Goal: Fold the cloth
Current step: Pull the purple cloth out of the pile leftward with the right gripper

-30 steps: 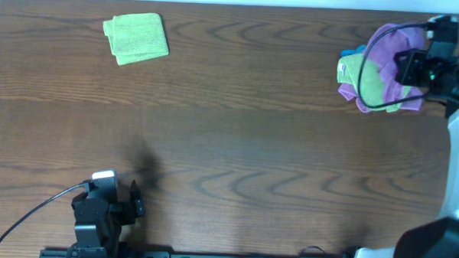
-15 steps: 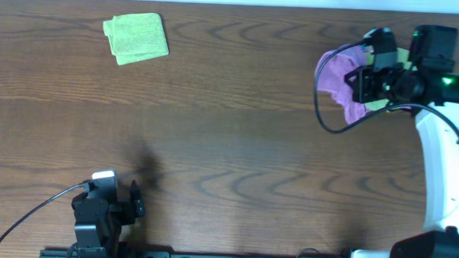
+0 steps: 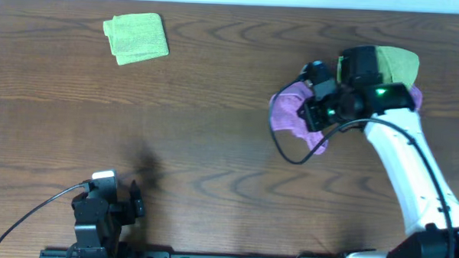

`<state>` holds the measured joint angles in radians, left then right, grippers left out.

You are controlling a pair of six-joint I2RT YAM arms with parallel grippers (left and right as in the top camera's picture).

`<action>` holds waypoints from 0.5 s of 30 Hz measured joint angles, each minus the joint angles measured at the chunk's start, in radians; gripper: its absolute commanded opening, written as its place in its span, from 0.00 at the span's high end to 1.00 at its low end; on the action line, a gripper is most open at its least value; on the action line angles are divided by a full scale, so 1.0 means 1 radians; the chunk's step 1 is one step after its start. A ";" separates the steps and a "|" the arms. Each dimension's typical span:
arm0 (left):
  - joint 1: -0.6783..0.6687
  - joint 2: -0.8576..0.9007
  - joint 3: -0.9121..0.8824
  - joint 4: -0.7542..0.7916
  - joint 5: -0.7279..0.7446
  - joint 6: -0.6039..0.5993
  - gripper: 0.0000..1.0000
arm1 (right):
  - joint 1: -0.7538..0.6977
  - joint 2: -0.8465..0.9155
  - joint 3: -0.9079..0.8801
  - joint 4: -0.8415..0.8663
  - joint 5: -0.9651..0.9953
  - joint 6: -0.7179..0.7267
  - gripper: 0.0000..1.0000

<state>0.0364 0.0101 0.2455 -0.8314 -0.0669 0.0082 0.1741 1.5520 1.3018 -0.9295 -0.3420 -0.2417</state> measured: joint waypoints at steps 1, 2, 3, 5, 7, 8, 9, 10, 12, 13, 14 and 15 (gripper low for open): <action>0.000 0.000 0.000 0.000 0.000 0.000 0.05 | 0.022 0.000 -0.003 0.016 0.010 0.004 0.99; 0.000 0.000 0.000 0.000 0.000 0.000 0.04 | 0.037 0.000 -0.003 0.029 0.018 0.008 0.99; 0.000 0.000 0.000 0.000 0.000 0.000 0.05 | 0.055 0.000 -0.003 0.046 0.026 0.014 0.99; 0.000 0.000 0.000 0.000 0.000 0.000 0.05 | 0.075 0.000 -0.003 0.070 0.039 0.024 0.99; 0.000 0.000 0.000 0.000 0.000 0.000 0.04 | 0.087 0.000 -0.003 0.089 0.049 0.033 0.99; 0.000 0.000 0.000 0.000 0.000 0.000 0.04 | 0.088 0.000 -0.003 0.092 0.052 0.037 0.99; 0.000 0.000 0.000 0.000 0.000 0.000 0.05 | 0.089 0.000 -0.003 0.092 0.055 0.042 0.97; 0.000 0.000 0.000 0.000 0.000 0.000 0.04 | 0.089 0.000 -0.003 0.092 0.058 0.046 0.59; 0.000 0.000 0.000 0.000 0.000 0.000 0.05 | 0.090 0.001 -0.003 0.092 0.059 0.054 0.01; 0.000 0.000 0.000 0.000 0.000 0.000 0.04 | 0.092 0.001 -0.003 0.091 0.060 0.054 0.01; 0.000 0.000 0.000 0.000 0.000 0.000 0.05 | 0.096 0.003 -0.003 0.088 0.064 0.055 0.01; 0.000 0.000 0.000 0.000 0.000 0.000 0.05 | 0.101 0.004 -0.003 0.083 0.071 0.055 0.01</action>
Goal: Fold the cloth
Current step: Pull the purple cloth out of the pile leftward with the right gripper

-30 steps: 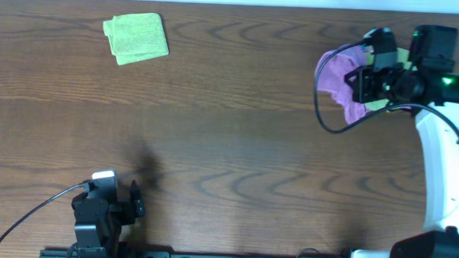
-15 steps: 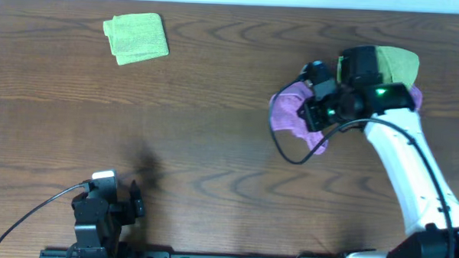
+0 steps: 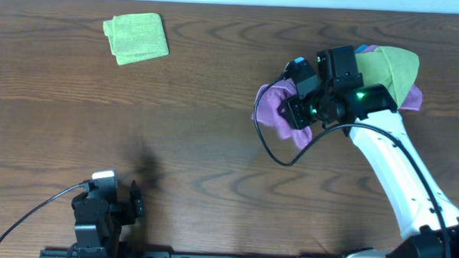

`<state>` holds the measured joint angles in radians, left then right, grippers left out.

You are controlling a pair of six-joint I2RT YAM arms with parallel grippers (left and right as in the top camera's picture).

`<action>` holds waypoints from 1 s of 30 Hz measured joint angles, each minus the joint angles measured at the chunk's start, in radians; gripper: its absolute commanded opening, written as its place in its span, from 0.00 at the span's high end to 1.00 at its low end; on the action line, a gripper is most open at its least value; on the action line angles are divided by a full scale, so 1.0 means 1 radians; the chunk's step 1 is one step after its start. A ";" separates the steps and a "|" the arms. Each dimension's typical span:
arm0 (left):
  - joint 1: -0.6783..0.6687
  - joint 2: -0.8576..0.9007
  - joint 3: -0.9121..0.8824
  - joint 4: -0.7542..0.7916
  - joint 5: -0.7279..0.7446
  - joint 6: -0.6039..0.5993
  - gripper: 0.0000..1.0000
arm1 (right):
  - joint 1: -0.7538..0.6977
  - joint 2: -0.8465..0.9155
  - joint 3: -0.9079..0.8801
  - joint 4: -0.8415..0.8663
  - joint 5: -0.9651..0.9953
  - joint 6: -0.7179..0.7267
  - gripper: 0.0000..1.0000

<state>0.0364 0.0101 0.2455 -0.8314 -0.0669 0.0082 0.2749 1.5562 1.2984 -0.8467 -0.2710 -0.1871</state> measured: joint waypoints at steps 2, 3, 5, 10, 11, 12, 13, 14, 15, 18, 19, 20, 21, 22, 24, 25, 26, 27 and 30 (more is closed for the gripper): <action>0.000 0.000 0.000 0.000 0.000 0.000 0.05 | 0.014 0.002 0.000 -0.006 0.025 -0.001 0.01; 0.000 0.000 0.000 0.000 0.000 0.000 0.05 | 0.018 0.002 0.000 -0.006 0.032 0.000 0.01; 0.000 0.000 0.000 0.000 0.000 0.000 0.05 | 0.026 0.003 0.000 -0.008 0.047 0.000 0.01; 0.000 0.000 0.000 0.000 0.000 0.000 0.05 | 0.027 0.005 0.000 -0.013 0.074 0.000 0.01; 0.000 0.000 0.000 0.000 0.000 0.000 0.05 | 0.027 0.007 0.000 -0.013 0.086 0.000 0.01; 0.000 0.000 0.000 0.000 0.000 0.000 0.05 | 0.027 0.010 0.000 -0.014 0.096 0.000 0.01; 0.000 0.000 0.000 0.000 0.000 0.000 0.05 | 0.027 0.016 0.000 -0.017 0.115 0.000 0.01; 0.000 0.000 0.000 0.000 0.000 0.000 0.05 | 0.026 0.023 0.000 -0.017 0.127 0.000 0.01; 0.000 0.000 0.000 0.000 0.000 0.000 0.04 | 0.026 0.031 -0.003 -0.015 0.140 0.000 0.01; 0.000 0.000 0.000 0.000 0.000 0.000 0.05 | 0.018 0.068 -0.031 0.003 0.164 0.000 0.01; 0.000 0.000 0.000 0.000 0.000 0.000 0.05 | 0.014 0.084 -0.043 0.008 0.169 0.000 0.01; 0.000 0.000 0.000 0.000 0.000 0.000 0.05 | 0.009 0.101 -0.055 0.019 0.175 0.000 0.01; 0.000 0.000 0.000 0.000 0.000 0.000 0.05 | 0.005 0.117 -0.065 0.028 0.179 -0.001 0.01; 0.000 0.000 0.000 0.000 0.000 0.000 0.05 | 0.003 0.134 -0.074 0.037 0.183 -0.001 0.01; 0.000 0.000 0.000 0.000 0.000 0.000 0.04 | -0.001 0.167 -0.087 0.061 0.187 -0.002 0.01; 0.000 0.000 0.000 0.000 0.000 0.000 0.05 | -0.001 0.177 -0.090 0.071 0.189 -0.003 0.02; 0.000 0.000 0.000 0.000 0.000 0.000 0.05 | -0.001 0.186 -0.091 0.087 0.191 -0.005 0.04; 0.000 0.000 0.000 0.000 0.000 0.000 0.04 | -0.001 0.194 -0.092 0.101 0.193 -0.005 0.05; 0.000 0.000 0.000 0.000 0.000 0.000 0.05 | -0.001 0.204 -0.092 0.153 0.195 -0.008 0.09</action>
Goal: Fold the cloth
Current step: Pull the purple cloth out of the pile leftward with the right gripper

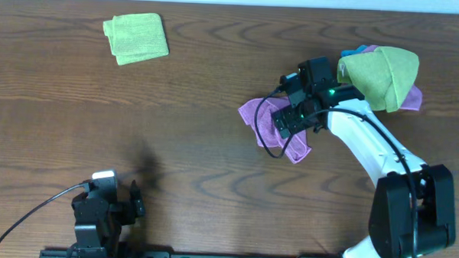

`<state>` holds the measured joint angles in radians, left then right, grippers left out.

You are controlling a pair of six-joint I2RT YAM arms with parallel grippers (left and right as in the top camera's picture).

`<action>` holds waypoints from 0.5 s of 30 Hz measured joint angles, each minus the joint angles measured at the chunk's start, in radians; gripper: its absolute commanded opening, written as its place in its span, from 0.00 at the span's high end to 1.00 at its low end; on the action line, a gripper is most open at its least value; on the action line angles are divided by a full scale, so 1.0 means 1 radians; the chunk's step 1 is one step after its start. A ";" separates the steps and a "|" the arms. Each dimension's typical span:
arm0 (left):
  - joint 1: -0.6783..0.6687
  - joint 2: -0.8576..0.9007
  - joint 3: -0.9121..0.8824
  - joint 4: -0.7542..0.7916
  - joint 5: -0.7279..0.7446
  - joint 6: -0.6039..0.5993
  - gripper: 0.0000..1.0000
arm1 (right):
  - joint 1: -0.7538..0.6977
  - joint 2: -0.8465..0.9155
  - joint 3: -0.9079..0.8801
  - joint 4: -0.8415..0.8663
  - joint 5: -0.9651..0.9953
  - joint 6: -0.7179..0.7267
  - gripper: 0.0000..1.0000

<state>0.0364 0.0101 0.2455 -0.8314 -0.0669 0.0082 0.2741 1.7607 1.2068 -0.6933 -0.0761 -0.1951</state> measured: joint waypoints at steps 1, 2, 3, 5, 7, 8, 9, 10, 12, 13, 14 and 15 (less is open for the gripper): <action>0.000 0.000 0.000 0.000 0.000 0.000 0.05 | 0.000 0.000 0.000 0.011 0.002 0.000 0.10; 0.000 0.000 0.000 0.000 0.000 0.000 0.04 | 0.000 0.000 0.000 0.024 0.005 0.000 0.11; 0.000 0.000 0.000 0.000 0.000 0.000 0.05 | 0.000 0.000 0.000 0.035 0.007 -0.001 0.11; 0.000 0.000 0.000 0.000 0.000 0.000 0.04 | 0.000 0.000 0.000 0.052 0.010 -0.001 0.13; 0.000 0.000 0.000 0.000 0.000 0.000 0.04 | 0.000 0.000 0.000 0.064 0.014 -0.001 0.14; 0.000 0.000 0.000 0.000 0.000 0.000 0.05 | 0.000 0.000 0.000 0.068 0.014 -0.001 0.15; 0.000 0.000 0.000 0.000 0.000 0.000 0.05 | 0.000 0.000 0.000 0.071 0.016 -0.001 0.16; 0.000 0.000 0.000 0.000 0.000 0.000 0.05 | 0.000 0.000 0.000 0.073 0.018 -0.001 0.17; 0.000 0.000 0.000 0.000 0.000 0.000 0.05 | 0.000 0.001 0.000 0.083 0.019 -0.001 0.17; 0.000 0.000 0.000 0.000 0.000 0.000 0.04 | 0.000 0.004 0.000 0.086 0.021 -0.001 0.18; 0.000 0.000 0.000 0.000 0.000 0.000 0.05 | 0.000 0.010 0.000 0.089 0.021 -0.001 0.18; 0.000 0.000 0.000 0.000 0.000 0.000 0.05 | 0.000 0.019 0.000 0.092 0.021 -0.001 0.20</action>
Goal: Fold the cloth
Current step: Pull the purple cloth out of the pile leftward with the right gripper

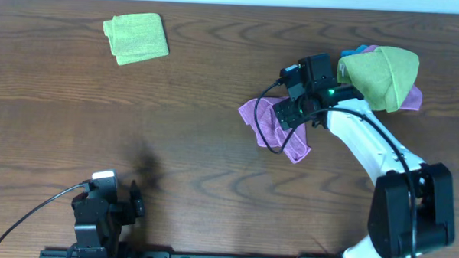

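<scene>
A purple cloth [269,124] lies crumpled on the brown table [198,158], right of centre. My right gripper [293,114] hangs over the cloth's right part, pointing down at it. Its fingers are hidden under the wrist, so whether they hold the fabric cannot be told. My left gripper [137,201] rests folded at the near left edge, far from the cloth, fingers together and nothing between them.
A heap of cloths sits at the back right, with a light green cloth [383,73] on top and purple and blue edges showing under it. A folded green cloth [137,38] lies at the back left. The right arm's black cable loops over the purple cloth.
The right gripper has shifted slightly toward the back over the purple cloth. The cloth lies where it did. The left arm has not moved.
The right gripper was at the heap at the back right, with the purple cloth bunched under it. Then it stood further left, the cloth with it. By the last moment the cloth lay spread out left of the heap, where it still lies.
</scene>
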`<state>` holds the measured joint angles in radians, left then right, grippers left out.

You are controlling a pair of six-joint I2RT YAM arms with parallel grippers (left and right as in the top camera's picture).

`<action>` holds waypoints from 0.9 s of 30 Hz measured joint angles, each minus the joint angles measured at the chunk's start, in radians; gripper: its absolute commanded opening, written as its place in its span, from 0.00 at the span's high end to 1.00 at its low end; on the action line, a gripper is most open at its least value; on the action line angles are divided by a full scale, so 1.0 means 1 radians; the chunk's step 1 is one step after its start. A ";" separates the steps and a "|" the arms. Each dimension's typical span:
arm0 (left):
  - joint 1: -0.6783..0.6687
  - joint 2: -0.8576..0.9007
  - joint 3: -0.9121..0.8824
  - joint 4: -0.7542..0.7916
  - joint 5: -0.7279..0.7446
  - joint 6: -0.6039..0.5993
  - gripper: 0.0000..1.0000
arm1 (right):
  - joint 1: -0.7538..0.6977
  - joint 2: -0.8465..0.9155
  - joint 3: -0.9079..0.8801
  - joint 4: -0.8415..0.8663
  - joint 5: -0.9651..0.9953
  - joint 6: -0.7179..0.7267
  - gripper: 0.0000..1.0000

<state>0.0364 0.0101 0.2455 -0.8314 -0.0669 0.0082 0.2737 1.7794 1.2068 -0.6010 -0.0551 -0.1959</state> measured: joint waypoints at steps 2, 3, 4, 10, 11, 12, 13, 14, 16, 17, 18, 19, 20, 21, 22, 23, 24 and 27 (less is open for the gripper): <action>0.000 0.000 0.000 0.000 0.000 0.000 0.05 | 0.000 0.027 0.000 0.008 0.000 -0.001 0.23; 0.000 0.000 0.000 0.000 0.000 0.000 0.05 | 0.000 0.038 0.000 0.012 0.000 -0.001 0.27; 0.000 0.000 0.000 0.000 0.000 0.000 0.04 | 0.000 0.051 0.000 0.018 0.001 -0.003 0.33; 0.000 0.000 0.000 0.000 0.000 0.000 0.05 | 0.000 0.084 0.000 0.063 0.001 -0.011 0.99; 0.000 0.000 0.000 0.000 0.000 0.000 0.04 | 0.000 0.083 0.000 0.068 0.001 -0.010 0.99; 0.000 0.000 0.000 0.000 0.000 0.000 0.05 | 0.000 0.082 0.000 0.069 0.003 -0.009 0.99; 0.000 0.000 0.000 0.000 0.000 0.000 0.05 | 0.000 0.079 0.000 0.067 0.003 -0.009 0.99; 0.000 0.000 0.000 0.000 0.000 0.000 0.05 | 0.001 0.074 0.000 0.066 0.003 -0.009 0.99; 0.000 0.000 0.000 0.000 0.000 0.000 0.05 | 0.003 0.050 0.000 0.061 0.004 -0.009 0.99; 0.000 0.000 0.000 0.000 0.000 0.000 0.05 | 0.006 0.029 0.000 0.055 0.005 -0.009 0.99; 0.000 0.000 0.000 0.000 0.000 0.000 0.05 | 0.010 0.006 0.000 0.047 0.005 -0.008 0.99; 0.000 0.000 0.000 0.000 0.000 0.000 0.05 | 0.018 -0.024 0.000 0.036 0.006 -0.009 0.99; 0.000 0.000 0.000 0.000 0.000 0.000 0.05 | 0.027 -0.058 0.000 0.023 0.007 -0.009 0.99; 0.000 0.000 0.000 0.000 0.000 0.000 0.05 | 0.040 -0.094 0.000 0.008 0.009 -0.008 0.99; 0.000 0.000 0.000 0.000 0.000 0.000 0.04 | 0.053 -0.125 0.000 -0.006 0.007 -0.009 0.99; 0.000 0.000 0.000 0.000 0.000 0.000 0.05 | 0.073 -0.167 0.000 -0.027 0.009 -0.009 0.99; 0.000 0.000 0.000 0.000 0.000 0.000 0.05 | 0.082 -0.182 0.000 -0.035 0.005 -0.009 0.99; 0.000 0.000 0.000 0.000 0.000 0.000 0.05 | 0.156 -0.282 0.001 -0.114 0.006 -0.008 0.99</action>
<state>0.0364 0.0101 0.2455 -0.8314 -0.0669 0.0082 0.4301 1.4979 1.2079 -0.7151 -0.0490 -0.2039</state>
